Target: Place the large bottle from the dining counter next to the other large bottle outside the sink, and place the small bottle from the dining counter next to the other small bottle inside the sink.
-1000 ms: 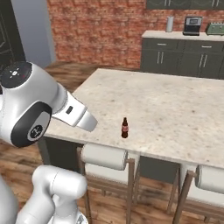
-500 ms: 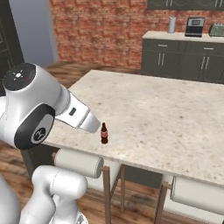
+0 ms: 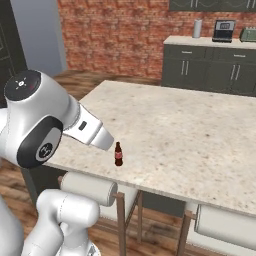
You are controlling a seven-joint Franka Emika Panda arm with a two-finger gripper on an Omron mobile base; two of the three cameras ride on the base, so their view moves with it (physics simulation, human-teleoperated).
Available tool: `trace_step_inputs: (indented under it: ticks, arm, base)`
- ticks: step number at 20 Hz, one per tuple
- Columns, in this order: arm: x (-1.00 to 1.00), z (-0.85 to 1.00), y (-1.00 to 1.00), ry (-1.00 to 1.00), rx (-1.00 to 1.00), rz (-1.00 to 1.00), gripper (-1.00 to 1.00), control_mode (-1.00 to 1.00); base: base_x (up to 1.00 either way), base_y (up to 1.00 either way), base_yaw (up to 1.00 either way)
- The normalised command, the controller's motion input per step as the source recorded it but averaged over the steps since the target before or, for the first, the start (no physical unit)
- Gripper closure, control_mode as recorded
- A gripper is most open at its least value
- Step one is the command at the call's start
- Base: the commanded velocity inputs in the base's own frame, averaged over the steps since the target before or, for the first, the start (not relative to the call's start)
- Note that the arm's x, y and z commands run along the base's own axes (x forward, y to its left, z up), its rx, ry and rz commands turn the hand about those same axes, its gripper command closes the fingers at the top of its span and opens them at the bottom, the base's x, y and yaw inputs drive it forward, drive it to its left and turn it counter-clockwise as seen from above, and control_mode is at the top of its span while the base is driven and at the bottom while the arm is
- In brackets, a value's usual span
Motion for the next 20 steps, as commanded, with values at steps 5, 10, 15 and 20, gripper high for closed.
trace_step_inputs:
  ticks: [5,10,15,20]
  arm:
    - [0.0,0.0,0.0,0.0,0.0,0.0,-1.0,1.0]
    - [0.07,0.02,0.08,0.01,-0.01,0.0,-1.0,-1.0]
    - [0.27,0.04,0.16,0.06,-0.01,0.03,-1.0,-1.0]
    - [0.03,0.02,0.16,0.13,0.0,0.08,-1.0,-1.0]
  base:
    - [0.56,0.42,0.0]
    - [0.29,0.39,0.0]
    - [0.0,0.0,0.0]
    - [0.0,0.0,0.0]
